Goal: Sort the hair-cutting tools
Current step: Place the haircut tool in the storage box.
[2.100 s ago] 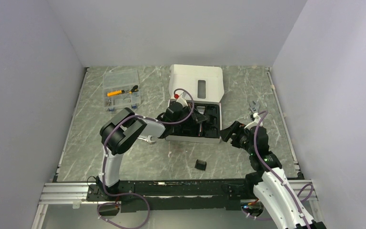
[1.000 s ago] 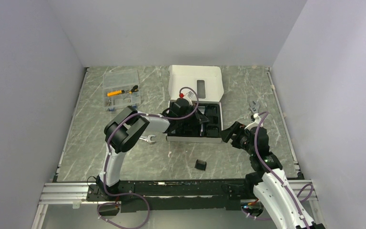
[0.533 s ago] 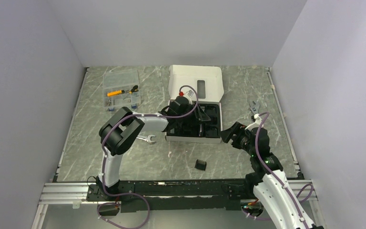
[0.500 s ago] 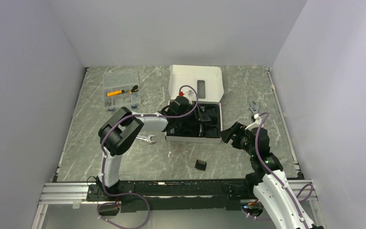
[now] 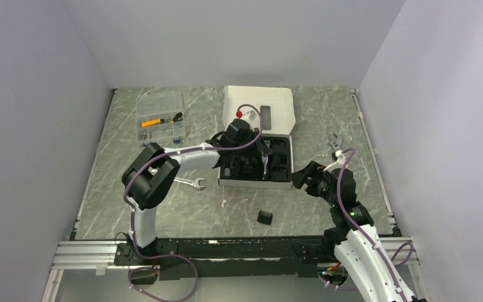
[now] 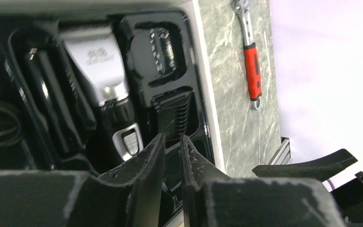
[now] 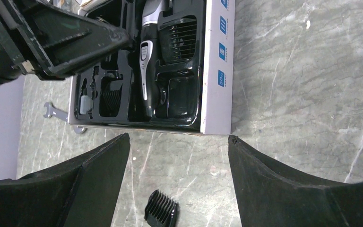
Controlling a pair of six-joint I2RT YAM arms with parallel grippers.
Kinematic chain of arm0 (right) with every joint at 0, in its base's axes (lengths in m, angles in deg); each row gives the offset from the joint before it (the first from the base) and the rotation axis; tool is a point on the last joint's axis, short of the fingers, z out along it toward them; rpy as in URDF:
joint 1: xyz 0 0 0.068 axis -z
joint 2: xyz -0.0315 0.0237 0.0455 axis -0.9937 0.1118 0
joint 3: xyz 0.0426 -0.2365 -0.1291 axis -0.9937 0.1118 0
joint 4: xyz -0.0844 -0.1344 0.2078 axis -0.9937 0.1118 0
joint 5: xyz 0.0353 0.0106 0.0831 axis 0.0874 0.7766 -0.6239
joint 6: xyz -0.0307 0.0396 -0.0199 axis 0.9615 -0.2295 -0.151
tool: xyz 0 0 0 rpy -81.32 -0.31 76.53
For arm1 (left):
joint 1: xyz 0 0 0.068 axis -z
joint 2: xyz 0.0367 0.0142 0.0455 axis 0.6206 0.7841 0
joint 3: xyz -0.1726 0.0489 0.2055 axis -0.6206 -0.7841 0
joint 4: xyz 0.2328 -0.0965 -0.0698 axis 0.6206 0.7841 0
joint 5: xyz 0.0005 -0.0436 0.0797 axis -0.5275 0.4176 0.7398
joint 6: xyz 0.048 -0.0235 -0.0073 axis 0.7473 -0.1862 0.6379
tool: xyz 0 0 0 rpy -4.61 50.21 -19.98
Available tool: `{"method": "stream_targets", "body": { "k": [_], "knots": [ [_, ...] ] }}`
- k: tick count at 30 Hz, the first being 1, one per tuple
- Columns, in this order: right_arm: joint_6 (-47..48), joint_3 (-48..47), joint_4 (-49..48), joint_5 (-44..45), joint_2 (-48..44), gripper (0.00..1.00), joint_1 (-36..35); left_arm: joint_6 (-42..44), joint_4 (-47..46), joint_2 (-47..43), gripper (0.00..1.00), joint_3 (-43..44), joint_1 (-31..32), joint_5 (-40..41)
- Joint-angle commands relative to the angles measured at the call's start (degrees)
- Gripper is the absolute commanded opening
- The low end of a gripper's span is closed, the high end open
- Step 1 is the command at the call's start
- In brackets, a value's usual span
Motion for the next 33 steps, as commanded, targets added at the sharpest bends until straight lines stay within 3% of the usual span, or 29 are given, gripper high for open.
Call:
{"method": "stream_targets", "body": {
  "k": [1, 7, 12, 16, 23, 25, 29, 33],
  "knots": [
    [0.9, -1.2, -0.8, 0.9, 0.5, 0.79, 0.2, 4.6, -5.1, 1.0, 0.20, 5.4, 0.6, -0.9],
    [1.3, -1.4, -1.2, 1.1, 1.6, 0.79, 0.2, 5.9, -5.9, 5.5, 0.17, 10.7, 1.7, -2.7],
    [1.4, -1.4, -1.8, 1.2, 2.7, 0.79, 0.3, 6.0, -1.3, 12.1, 0.16, 14.8, 2.5, -5.1],
    [1.3, -1.5, -2.1, 1.0, 3.1, 0.79, 0.4, 7.1, 5.6, 15.0, 0.09, 17.1, 3.0, -3.9],
    [1.1, -1.6, -2.5, 0.7, 3.3, 0.79, 0.3, 7.9, 7.0, 14.2, 0.04, 13.9, 3.1, -1.4],
    [1.0, -1.7, -2.3, 0.7, 3.2, 0.79, 0.4, 7.5, 3.3, 12.7, 0.05, 12.2, 2.9, -1.7],
    [1.2, -2.2, -1.2, 1.0, 2.3, 0.79, 0.3, 7.6, -3.0, 7.1, 0.11, 9.2, 2.6, -0.9],
    [1.3, -2.3, -0.4, 1.4, 1.4, 0.79, 0.3, 7.6, -5.5, 0.2, 0.37, 7.3, 2.4, 1.2]
  ]
}}
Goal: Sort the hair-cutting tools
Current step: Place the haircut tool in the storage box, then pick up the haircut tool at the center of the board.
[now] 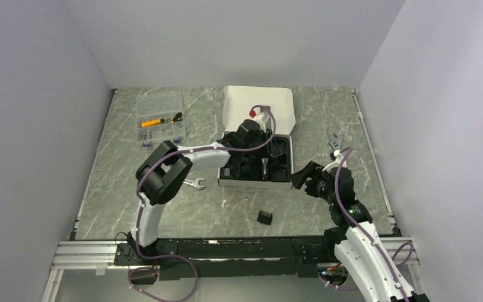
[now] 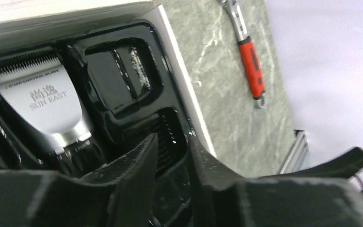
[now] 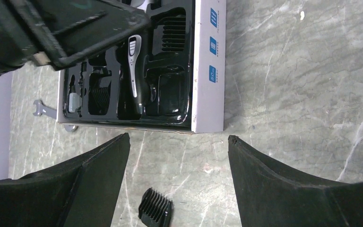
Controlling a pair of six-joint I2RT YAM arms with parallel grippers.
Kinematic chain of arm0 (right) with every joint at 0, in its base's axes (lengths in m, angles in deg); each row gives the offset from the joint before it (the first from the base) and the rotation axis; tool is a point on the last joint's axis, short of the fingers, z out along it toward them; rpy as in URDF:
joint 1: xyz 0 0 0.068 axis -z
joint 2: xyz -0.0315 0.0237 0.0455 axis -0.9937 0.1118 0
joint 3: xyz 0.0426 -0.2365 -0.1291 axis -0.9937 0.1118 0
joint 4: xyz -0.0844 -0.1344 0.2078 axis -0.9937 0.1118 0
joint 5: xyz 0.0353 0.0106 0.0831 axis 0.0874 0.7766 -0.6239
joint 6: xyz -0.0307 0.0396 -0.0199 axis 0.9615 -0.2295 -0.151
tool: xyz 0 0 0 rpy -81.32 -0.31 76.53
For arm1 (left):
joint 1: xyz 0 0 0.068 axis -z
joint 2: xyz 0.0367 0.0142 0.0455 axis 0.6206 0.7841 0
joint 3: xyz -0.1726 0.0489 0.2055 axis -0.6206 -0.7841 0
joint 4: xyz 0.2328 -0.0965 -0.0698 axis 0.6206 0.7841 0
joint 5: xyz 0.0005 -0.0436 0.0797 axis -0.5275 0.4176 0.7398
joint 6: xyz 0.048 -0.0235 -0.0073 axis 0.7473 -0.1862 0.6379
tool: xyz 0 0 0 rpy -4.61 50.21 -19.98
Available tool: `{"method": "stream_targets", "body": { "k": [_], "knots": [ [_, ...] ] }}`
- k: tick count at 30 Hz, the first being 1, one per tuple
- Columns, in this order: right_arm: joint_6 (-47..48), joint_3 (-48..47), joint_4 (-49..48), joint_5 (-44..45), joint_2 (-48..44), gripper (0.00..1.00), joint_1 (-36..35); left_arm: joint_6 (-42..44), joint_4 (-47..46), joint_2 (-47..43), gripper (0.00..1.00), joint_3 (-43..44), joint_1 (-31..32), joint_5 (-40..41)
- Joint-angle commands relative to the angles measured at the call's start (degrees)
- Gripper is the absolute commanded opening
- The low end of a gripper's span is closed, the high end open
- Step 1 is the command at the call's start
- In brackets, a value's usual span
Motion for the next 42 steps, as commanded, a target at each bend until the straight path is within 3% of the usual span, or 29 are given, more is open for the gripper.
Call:
{"method": "stream_targets", "body": {
  "k": [1, 4, 8, 17, 23, 30, 38, 42],
  "knots": [
    [0.6, -2.2, -0.4, 1.2, -1.2, 0.79, 0.2, 1.4, -3.3, -10.6, 0.41, -2.4, -0.2, 3.1],
    [0.3, -1.7, -1.4, 0.5, -0.8, 0.79, 0.2, 1.5, -2.7, -17.1, 0.48, -6.1, -0.5, 4.5],
    [0.2, -0.5, -3.5, -1.3, 0.6, 0.79, 0.2, 3.7, 4.9, -25.1, 0.48, -12.7, -0.5, 4.1],
    [1.9, 6.7, -11.2, -18.8, -1.9, 0.79, -1.2, 15.7, 11.8, -44.1, 0.46, -35.5, 2.5, 1.8],
    [-1.3, 9.8, -14.5, -21.3, 1.4, 0.75, -4.2, 14.2, 8.1, -41.9, 0.44, -40.7, 2.6, -5.3],
    [-4.8, 9.9, -13.1, -12.4, 2.8, 0.72, -17.8, 17.5, 9.7, -37.9, 0.42, -39.1, 4.4, -13.8],
    [-11.3, 7.0, -3.7, 1.1, 5.7, 0.76, -26.9, 18.6, 12.2, -35.2, 0.45, -38.6, 9.0, -10.4],
    [-17.7, 6.4, 1.0, 8.4, -3.7, 0.78, -27.4, 18.5, 17.3, -34.8, 0.57, -34.5, 12.3, -0.5]
  ]
}}
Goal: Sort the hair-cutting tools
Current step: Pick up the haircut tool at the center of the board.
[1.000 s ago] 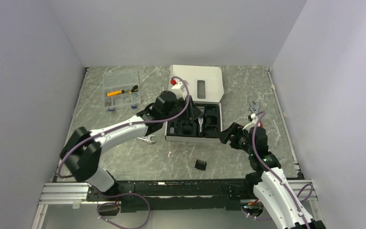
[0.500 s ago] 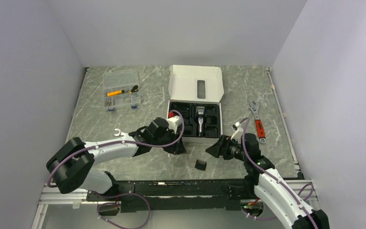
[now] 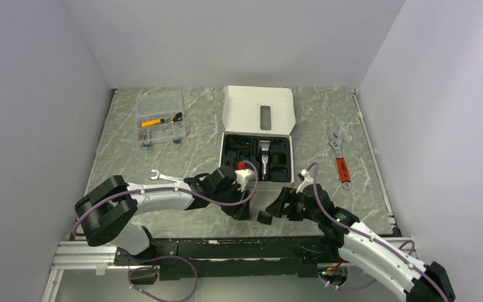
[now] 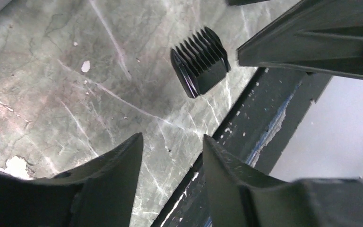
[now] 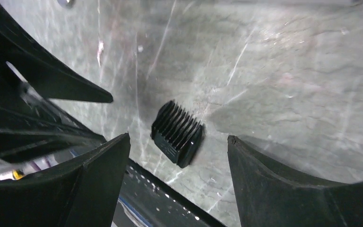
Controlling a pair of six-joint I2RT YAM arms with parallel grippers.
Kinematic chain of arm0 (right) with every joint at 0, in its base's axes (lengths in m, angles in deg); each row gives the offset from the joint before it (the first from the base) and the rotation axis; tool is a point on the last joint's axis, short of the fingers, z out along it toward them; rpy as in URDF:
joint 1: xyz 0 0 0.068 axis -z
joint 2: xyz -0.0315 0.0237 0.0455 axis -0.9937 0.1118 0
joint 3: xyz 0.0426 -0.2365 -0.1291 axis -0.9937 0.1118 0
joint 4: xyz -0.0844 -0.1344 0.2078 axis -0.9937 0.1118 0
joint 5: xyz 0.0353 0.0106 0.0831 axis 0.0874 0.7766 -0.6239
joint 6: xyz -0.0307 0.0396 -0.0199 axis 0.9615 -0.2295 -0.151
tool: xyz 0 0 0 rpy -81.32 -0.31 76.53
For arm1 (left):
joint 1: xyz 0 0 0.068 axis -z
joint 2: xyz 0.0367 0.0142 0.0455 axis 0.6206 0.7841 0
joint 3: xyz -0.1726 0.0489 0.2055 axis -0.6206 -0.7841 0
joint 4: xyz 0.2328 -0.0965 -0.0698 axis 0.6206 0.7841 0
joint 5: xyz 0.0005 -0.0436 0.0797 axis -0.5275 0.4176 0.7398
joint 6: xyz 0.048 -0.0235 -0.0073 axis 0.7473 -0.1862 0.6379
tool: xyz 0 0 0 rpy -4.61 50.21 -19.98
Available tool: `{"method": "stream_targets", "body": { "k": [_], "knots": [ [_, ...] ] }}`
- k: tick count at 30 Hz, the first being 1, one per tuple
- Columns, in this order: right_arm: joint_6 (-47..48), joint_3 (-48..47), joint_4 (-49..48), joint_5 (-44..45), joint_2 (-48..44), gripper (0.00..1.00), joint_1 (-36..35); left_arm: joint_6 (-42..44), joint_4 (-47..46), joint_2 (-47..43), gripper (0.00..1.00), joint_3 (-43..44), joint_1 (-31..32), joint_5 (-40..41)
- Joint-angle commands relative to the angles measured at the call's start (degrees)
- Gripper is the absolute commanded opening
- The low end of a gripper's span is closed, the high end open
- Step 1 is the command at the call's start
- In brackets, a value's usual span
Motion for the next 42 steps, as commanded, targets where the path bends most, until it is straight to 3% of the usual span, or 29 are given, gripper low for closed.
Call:
{"method": "stream_targets", "body": {
  "k": [1, 3, 6, 13, 21, 31, 37, 42],
  "knots": [
    [-8.9, -3.4, 6.8, 13.3, -10.7, 0.80, -0.4, 1.3, 4.6, -0.1, 0.62, 6.1, 3.6, 11.1],
    [-11.1, -5.2, 10.1, 17.7, -15.1, 0.83, -0.4, 1.9, 6.2, -0.1, 0.77, 7.4, 5.9, 16.2],
    [-12.0, -8.6, 14.8, 22.3, -17.8, 0.89, -0.3, 2.8, 8.6, 2.5, 0.84, 10.8, 8.3, 20.6],
    [-16.2, -11.5, 15.6, 26.7, -18.6, 0.96, -0.2, 5.3, 15.3, 12.4, 0.86, 21.1, 12.7, 27.5],
    [-15.8, -15.4, 21.4, 31.2, -23.4, 1.00, -0.3, 2.6, 16.9, 17.6, 0.87, 24.7, 14.3, 30.6],
    [-17.2, -16.1, 25.5, 36.6, -29.9, 1.00, -0.3, -1.2, 17.8, 19.5, 0.92, 27.7, 18.4, 37.2],
    [-17.0, -16.5, 27.6, 38.2, -32.6, 1.00, -0.3, -5.9, 16.1, 13.5, 0.95, 23.7, 18.8, 43.7],
    [-16.5, -16.8, 27.0, 38.4, -33.1, 1.00, -0.3, -7.2, 18.8, 15.8, 0.96, 27.9, 19.2, 42.7]
  ]
}}
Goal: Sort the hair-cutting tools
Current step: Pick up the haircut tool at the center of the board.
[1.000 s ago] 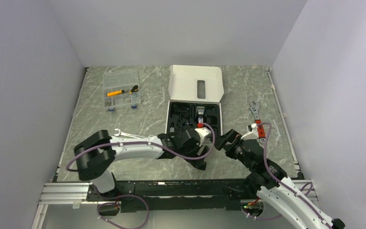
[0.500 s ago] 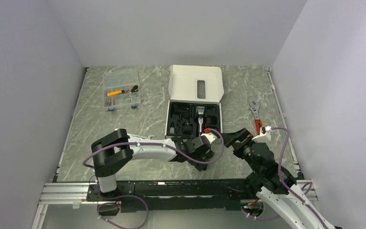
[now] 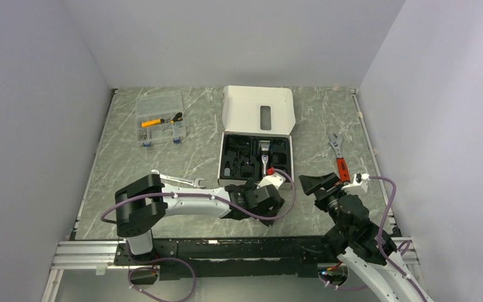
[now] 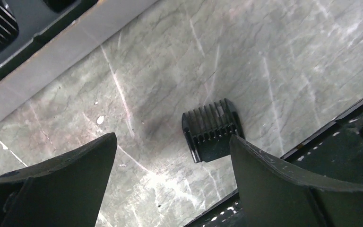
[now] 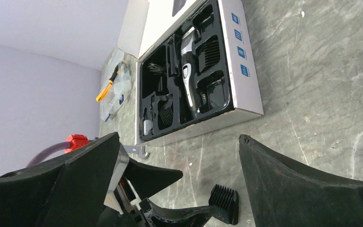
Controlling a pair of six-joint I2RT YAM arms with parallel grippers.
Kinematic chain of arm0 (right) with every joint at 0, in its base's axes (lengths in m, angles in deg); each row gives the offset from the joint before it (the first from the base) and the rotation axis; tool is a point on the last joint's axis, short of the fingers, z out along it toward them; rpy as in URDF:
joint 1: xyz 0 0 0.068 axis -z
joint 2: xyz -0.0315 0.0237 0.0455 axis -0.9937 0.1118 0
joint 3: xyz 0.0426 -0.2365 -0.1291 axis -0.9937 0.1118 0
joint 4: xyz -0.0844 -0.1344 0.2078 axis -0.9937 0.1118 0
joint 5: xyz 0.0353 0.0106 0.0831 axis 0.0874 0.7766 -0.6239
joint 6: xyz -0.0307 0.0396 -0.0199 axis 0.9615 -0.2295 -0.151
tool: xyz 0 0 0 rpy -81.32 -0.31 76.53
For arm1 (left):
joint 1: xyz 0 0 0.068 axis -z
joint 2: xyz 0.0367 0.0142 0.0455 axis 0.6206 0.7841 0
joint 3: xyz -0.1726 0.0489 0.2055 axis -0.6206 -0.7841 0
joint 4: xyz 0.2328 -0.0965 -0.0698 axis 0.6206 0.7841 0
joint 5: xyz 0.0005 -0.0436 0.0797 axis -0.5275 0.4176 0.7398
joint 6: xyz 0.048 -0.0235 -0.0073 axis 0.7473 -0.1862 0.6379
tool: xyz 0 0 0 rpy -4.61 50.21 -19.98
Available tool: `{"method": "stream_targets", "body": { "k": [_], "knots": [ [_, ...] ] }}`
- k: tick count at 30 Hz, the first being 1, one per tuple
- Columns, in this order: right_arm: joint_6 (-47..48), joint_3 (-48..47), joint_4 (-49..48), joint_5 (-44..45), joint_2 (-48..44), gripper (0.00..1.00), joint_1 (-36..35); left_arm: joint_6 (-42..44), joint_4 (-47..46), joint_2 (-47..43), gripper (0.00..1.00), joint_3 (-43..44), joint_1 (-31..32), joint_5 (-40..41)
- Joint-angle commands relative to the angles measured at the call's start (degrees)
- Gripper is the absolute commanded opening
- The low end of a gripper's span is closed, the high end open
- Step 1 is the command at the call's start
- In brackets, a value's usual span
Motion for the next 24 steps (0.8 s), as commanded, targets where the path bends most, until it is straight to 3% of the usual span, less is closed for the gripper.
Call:
{"method": "stream_targets", "body": {
  "k": [1, 8, 14, 24],
  "knots": [
    [0.4, -2.7, -0.2, 1.7, -0.5, 1.00, -0.3, -2.8, 2.0, 1.5, 0.95, 5.3, 0.7, 1.7],
    [1.4, -4.5, -0.1, 2.4, -0.4, 1.00, -0.2, -6.4, 6.4, 7.6, 0.86, 10.5, 1.4, 2.4],
    [1.6, -4.5, -0.5, 2.4, 0.1, 1.00, -0.2, -8.7, 8.1, 8.9, 0.87, 11.3, 2.1, 4.1],
    [2.6, -5.5, -0.9, 2.7, 0.6, 1.00, -0.2, -8.6, 8.8, 10.9, 0.85, 12.7, 2.2, 0.0]
  ]
}}
